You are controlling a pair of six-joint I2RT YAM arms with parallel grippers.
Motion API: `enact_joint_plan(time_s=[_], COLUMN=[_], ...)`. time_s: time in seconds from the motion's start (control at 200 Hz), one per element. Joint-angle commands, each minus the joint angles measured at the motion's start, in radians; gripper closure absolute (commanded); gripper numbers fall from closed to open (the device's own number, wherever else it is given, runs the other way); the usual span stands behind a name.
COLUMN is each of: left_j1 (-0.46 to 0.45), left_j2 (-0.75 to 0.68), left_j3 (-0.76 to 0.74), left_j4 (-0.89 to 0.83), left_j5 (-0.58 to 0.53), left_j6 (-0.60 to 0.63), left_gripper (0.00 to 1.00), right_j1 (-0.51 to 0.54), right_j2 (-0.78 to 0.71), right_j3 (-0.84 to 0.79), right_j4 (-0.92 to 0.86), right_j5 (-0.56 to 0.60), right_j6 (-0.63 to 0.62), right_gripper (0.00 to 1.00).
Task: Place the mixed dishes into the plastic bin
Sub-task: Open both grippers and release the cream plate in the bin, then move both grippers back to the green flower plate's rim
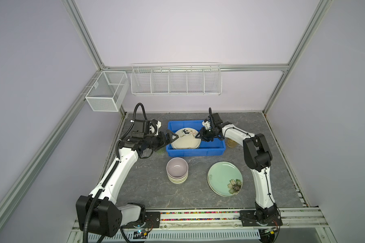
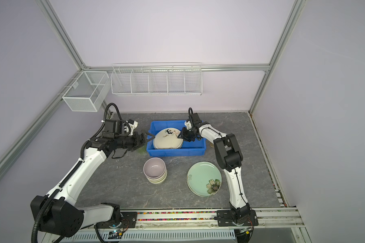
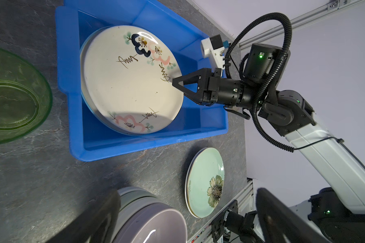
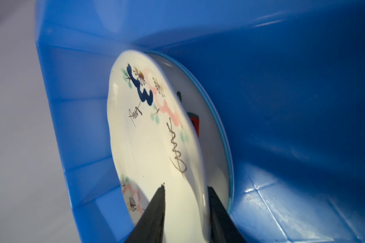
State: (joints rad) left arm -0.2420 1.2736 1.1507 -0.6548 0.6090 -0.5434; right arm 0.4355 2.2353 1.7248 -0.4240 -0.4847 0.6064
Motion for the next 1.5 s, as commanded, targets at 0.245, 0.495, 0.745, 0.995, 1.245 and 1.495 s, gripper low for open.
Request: enact_joint_plan(time_s=[0.245, 0.495, 0.745, 0.995, 1.245, 1.495], left_j1=[0.004, -0.022, -0.263, -0.508, -0.62, -0.688], left_j2=[-0.028, -0.033, 0.007, 0.116, 0.2, 0.289], left_j3=[-0.019, 0.02, 0.05, 0.048, 0.048, 0.041], left_j4=[-0.013, -0.072, 0.013, 0.148, 0.21, 0.228], left_j5=[-0.019, -0.077, -0.163, -0.224, -0.249, -0.28], left_j6=[0.028, 0.054, -0.035, -0.136, -0.191, -0.224], left_gripper=[0.0, 0.0, 0.0, 0.0, 0.0, 0.0], right_j1=[0.034, 0.055, 0.072, 0.072, 0.065, 0.017], right_j2=[-0.033, -0.171, -0.505, -0.861, -1.201, -1.369], right_j3=[0.068, 0.032, -0.191, -0.483, -0.78, -0.975], right_j4=[-0.105, -0.172, -0.232, -0.347, -0.415, -0.444], right_j5=[0.08, 0.187, 0.268, 0.328, 0.424, 0.417], right_j6=[-0.097, -0.167, -0.199, -0.151, -0.014, 0.049], right_gripper=[0.45, 0.34, 0.12, 0.12, 0.12, 0.11])
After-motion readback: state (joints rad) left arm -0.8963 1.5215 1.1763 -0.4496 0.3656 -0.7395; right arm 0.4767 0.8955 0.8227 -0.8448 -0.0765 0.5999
